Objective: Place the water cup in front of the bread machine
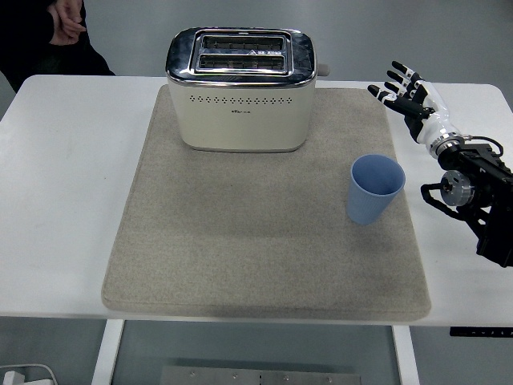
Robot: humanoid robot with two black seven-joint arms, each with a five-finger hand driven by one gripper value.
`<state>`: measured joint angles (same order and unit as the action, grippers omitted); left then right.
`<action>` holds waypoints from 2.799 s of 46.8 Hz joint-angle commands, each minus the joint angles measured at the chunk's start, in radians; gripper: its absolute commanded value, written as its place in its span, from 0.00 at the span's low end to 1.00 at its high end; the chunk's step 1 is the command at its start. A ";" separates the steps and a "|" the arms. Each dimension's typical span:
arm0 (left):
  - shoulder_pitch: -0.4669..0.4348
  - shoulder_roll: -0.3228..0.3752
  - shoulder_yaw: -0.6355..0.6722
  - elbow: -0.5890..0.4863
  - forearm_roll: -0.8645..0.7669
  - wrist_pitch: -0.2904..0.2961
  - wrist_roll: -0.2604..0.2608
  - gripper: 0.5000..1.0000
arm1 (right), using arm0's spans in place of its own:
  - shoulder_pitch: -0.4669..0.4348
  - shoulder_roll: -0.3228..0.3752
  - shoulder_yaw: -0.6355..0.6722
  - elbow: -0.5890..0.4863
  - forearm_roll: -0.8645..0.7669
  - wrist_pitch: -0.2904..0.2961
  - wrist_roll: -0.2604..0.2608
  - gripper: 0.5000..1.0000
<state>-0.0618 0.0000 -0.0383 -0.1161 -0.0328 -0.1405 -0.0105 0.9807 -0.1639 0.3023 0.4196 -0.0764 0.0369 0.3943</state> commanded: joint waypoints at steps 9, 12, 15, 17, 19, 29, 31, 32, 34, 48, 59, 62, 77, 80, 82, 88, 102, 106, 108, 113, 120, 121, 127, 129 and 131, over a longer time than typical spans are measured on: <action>-0.006 0.000 -0.002 0.007 0.004 0.009 -0.002 1.00 | 0.000 0.001 0.000 0.001 0.000 0.000 0.000 0.84; -0.004 0.000 -0.005 0.010 0.002 0.009 -0.002 1.00 | 0.000 0.001 0.000 0.001 0.000 0.000 0.000 0.84; 0.007 0.000 -0.002 0.010 0.004 0.009 -0.002 1.00 | 0.000 0.001 0.000 -0.001 0.000 -0.002 0.000 0.84; 0.014 0.000 0.000 0.009 0.004 0.009 -0.002 1.00 | 0.000 0.000 0.000 0.001 0.000 -0.002 0.000 0.84; 0.023 0.000 0.000 0.004 0.005 0.009 -0.002 1.00 | 0.000 0.001 0.000 0.001 0.001 0.000 0.000 0.84; 0.025 0.000 0.000 0.009 0.004 0.009 -0.002 1.00 | 0.001 0.000 0.000 -0.001 0.000 0.000 0.000 0.84; 0.025 0.000 0.000 0.007 0.004 0.009 -0.002 1.00 | 0.001 0.000 0.000 -0.001 0.000 0.000 0.000 0.84; 0.025 0.000 0.000 0.007 0.004 0.009 -0.002 1.00 | 0.001 0.000 0.000 -0.001 0.000 0.000 0.001 0.84; 0.025 0.000 0.000 0.007 0.005 0.009 -0.002 1.00 | 0.001 0.000 -0.002 -0.001 0.000 0.000 0.000 0.84; 0.025 0.000 0.000 0.009 0.004 0.009 -0.002 1.00 | -0.004 0.000 -0.002 -0.001 0.000 0.008 0.001 0.84; 0.025 0.000 0.000 0.009 0.004 0.009 -0.002 1.00 | -0.005 0.000 0.000 -0.001 0.000 0.008 0.001 0.87; 0.025 0.000 0.000 0.009 0.004 0.009 -0.002 1.00 | -0.007 0.001 0.000 -0.001 0.001 0.009 0.001 0.88; 0.025 0.000 0.000 0.009 0.004 0.009 -0.002 1.00 | -0.010 0.000 0.001 -0.001 0.027 0.003 0.006 0.88; 0.025 0.000 0.000 0.009 0.004 0.009 -0.002 1.00 | -0.010 0.000 0.001 0.001 0.058 0.003 0.008 0.88; 0.025 0.000 0.000 0.007 0.004 0.009 -0.002 1.00 | -0.010 0.001 0.001 0.001 0.073 0.005 0.008 0.88; 0.025 0.000 0.000 0.009 0.004 0.009 -0.002 1.00 | -0.011 0.001 0.001 -0.001 0.080 0.001 0.011 0.88; 0.025 0.000 0.000 0.009 0.005 0.009 -0.002 1.00 | -0.008 -0.002 0.001 0.004 0.081 -0.011 0.011 0.88; 0.025 0.000 0.000 0.009 0.004 0.007 -0.002 1.00 | -0.008 -0.005 0.000 0.004 0.080 -0.015 0.011 0.88; 0.025 0.000 0.000 0.009 0.004 0.009 -0.002 1.00 | -0.008 -0.005 0.000 0.004 0.081 -0.015 0.011 0.88; 0.025 0.000 0.000 0.007 0.004 0.009 -0.002 1.00 | -0.008 -0.005 0.000 0.004 0.080 -0.017 0.011 0.88; 0.025 0.000 0.000 0.009 0.004 0.009 -0.002 1.00 | -0.007 -0.002 0.000 0.004 0.080 -0.018 0.011 0.87; 0.025 0.000 0.000 0.007 0.004 0.009 -0.002 1.00 | -0.007 -0.002 0.001 0.004 0.080 -0.018 0.011 0.88; 0.025 0.000 0.000 0.007 0.004 0.009 -0.002 1.00 | -0.007 -0.002 0.000 0.004 0.080 -0.022 0.011 0.87; 0.025 0.000 0.000 0.009 0.004 0.009 -0.002 1.00 | -0.007 -0.002 0.000 0.004 0.080 -0.022 0.011 0.87; 0.025 0.000 0.000 0.009 0.005 0.009 -0.002 1.00 | -0.007 -0.002 0.000 0.004 0.080 -0.022 0.011 0.87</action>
<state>-0.0368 0.0000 -0.0384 -0.1083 -0.0290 -0.1320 -0.0122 0.9743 -0.1657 0.3023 0.4234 0.0031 0.0157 0.4050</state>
